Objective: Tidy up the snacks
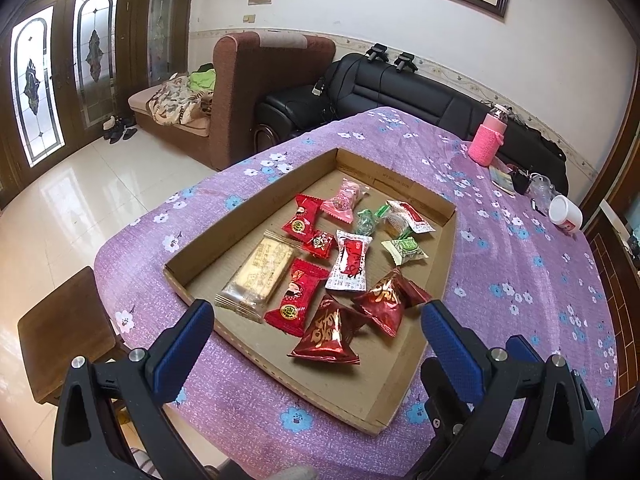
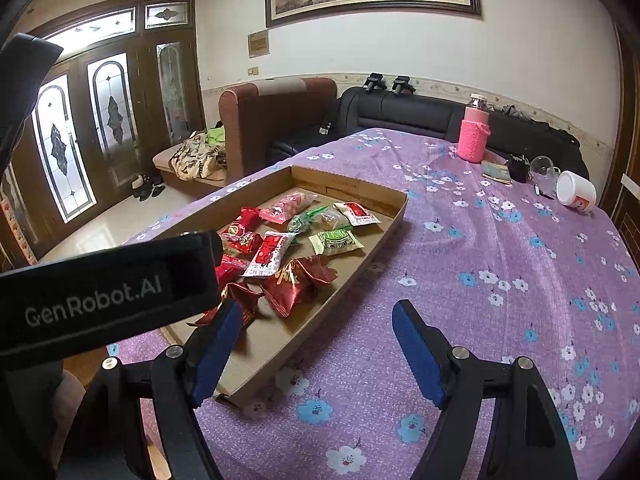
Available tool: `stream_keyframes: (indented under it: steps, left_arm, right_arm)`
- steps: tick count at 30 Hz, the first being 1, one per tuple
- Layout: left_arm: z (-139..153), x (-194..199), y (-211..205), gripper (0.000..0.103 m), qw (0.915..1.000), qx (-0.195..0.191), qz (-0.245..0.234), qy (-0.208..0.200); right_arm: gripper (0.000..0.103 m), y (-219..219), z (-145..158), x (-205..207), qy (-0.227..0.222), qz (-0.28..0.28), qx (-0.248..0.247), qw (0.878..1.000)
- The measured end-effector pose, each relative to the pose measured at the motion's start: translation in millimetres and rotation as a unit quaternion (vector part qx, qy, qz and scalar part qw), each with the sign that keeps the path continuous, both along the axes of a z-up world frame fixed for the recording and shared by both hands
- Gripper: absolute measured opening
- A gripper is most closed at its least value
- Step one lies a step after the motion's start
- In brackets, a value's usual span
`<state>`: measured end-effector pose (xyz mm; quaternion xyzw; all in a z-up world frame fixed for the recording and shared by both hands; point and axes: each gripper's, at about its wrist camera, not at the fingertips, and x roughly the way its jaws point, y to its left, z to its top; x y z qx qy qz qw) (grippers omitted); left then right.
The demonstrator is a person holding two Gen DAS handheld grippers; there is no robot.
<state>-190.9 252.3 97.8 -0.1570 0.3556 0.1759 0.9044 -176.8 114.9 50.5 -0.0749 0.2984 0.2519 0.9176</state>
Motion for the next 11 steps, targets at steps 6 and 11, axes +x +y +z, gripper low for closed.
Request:
stream_keyframes:
  steps: [6, 11]
  left_arm:
    - [-0.6, 2.4, -3.4, 0.103, 1.0000, 0.004, -0.002, 0.005]
    - [2.7, 4.8, -8.9, 0.103, 0.9999, 0.008, -0.007, 0.008]
  right_arm:
    - [0.083, -1.1, 0.3, 1.3, 0.003, 0.004, 0.004, 1.000]
    - [0.083, -7.3, 1.0, 3.6, 0.007, 0.004, 0.017, 1.000]
